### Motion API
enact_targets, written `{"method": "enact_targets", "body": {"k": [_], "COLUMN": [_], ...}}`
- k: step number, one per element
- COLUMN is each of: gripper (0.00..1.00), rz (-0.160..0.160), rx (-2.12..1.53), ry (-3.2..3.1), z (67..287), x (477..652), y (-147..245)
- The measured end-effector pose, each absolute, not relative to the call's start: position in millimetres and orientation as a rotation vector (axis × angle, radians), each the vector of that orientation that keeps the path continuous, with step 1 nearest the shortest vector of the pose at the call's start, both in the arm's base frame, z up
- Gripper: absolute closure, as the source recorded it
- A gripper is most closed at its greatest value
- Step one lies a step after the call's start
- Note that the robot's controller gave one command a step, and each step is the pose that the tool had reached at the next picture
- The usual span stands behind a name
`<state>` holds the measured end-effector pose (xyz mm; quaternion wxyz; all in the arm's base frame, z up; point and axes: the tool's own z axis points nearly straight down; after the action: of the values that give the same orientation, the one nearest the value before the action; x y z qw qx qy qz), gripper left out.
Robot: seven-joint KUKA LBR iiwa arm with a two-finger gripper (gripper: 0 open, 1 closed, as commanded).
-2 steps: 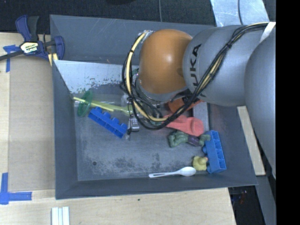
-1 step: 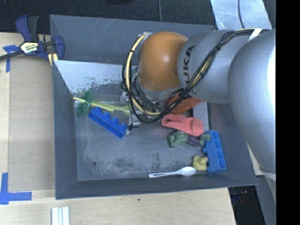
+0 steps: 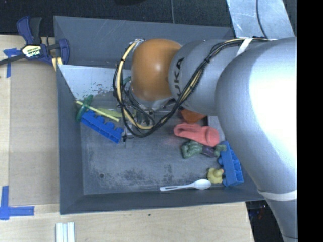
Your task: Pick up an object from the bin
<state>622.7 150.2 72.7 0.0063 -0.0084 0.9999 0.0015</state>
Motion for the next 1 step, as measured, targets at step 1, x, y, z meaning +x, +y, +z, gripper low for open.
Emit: {"method": "enact_targets", "body": {"k": [1], "gripper": [0.0], "rz": [-0.002], "rx": [-0.399], "ry": [3.099], "z": [73.3], "x": [623.7], "y": [169.2]}}
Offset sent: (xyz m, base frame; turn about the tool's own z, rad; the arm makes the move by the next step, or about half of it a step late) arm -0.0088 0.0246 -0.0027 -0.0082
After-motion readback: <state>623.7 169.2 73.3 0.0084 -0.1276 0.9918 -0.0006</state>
